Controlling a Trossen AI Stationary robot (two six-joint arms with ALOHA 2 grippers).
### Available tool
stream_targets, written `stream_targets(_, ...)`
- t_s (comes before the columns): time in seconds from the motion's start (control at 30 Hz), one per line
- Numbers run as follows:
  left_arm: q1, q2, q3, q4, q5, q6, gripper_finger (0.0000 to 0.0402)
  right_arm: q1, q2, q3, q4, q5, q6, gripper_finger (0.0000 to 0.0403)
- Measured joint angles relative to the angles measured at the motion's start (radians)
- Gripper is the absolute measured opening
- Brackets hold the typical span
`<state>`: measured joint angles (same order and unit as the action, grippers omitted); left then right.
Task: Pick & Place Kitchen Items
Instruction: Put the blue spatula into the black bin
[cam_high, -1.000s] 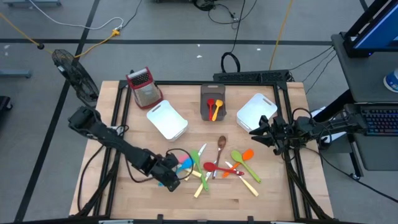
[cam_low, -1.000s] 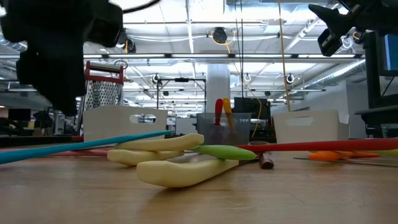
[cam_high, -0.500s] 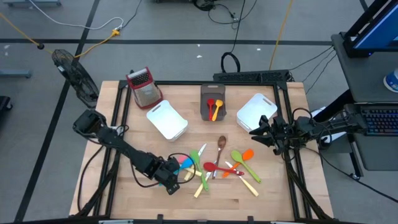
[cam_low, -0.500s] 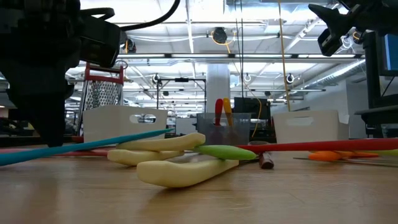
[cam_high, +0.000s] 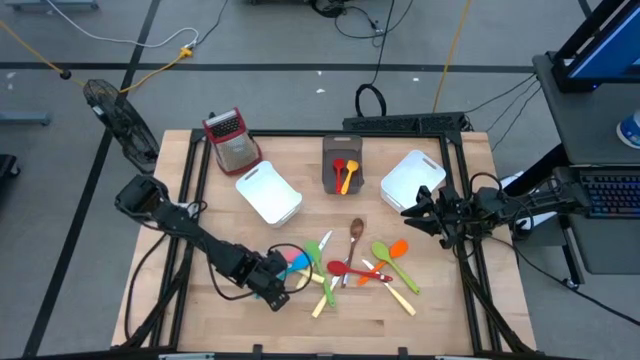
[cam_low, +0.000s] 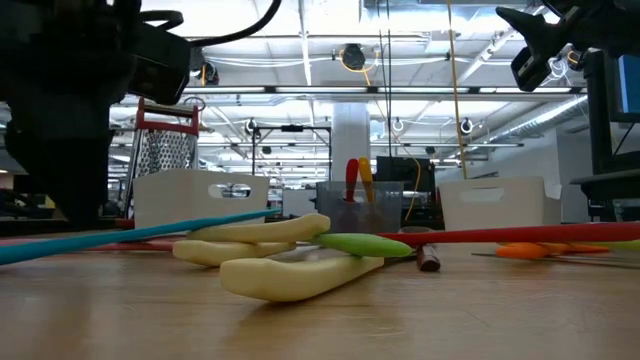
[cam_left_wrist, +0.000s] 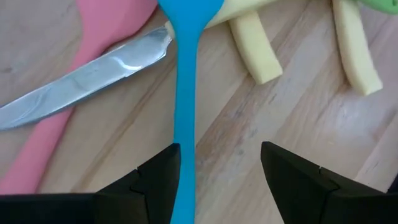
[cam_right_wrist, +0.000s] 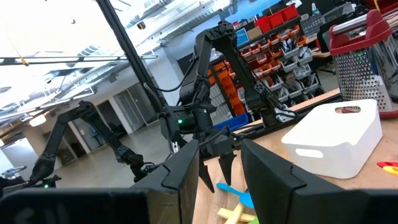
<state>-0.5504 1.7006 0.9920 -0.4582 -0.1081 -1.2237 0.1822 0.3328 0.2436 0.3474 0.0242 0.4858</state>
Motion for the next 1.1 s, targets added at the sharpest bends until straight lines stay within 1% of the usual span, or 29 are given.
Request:
stream_targets(0.07, 0.000, -0.001, 0.000, -0.001, -0.011, 0.001, 0.0230, 0.000, 0.000, 0.000, 0.000, 0.000, 0.000, 0.0114)
stream_targets(0.2, 0.003, -0.001, 0.000, -0.075, -0.060, 0.012, 0.0230, 0.000, 0.000, 0.000, 0.000, 0.000, 0.000, 0.0114)
stream_targets(0.3, 0.008, -0.001, 0.000, -0.091, -0.057, 0.037, 0.0230, 0.000, 0.000, 0.000, 0.000, 0.000, 0.000, 0.0114)
stream_targets(0.37, 0.009, -0.001, 0.000, -0.085, -0.053, 0.061, 0.0230, 0.000, 0.000, 0.000, 0.000, 0.000, 0.000, 0.0114)
stream_targets(0.57, 0.010, 0.000, 0.000, -0.054, -0.054, 0.064, 0.0230, 0.000, 0.000, 0.000, 0.000, 0.000, 0.000, 0.0114)
stream_targets(0.8, 0.012, 0.070, 0.000, 0.026, -0.033, 0.065, 0.0230, 0.000, 0.000, 0.000, 0.000, 0.000, 0.000, 0.0114)
stream_targets(1.0, 0.012, 0.131, 0.006, 0.042, -0.030, 0.066, 0.0230, 0.000, 0.000, 0.000, 0.003, 0.000, 0.000, 0.0114)
stream_targets(1.1, 0.011, 0.136, 0.006, 0.040, -0.029, 0.067, 0.0228, 0.000, 0.000, 0.000, 0.008, 0.000, 0.000, 0.0114)
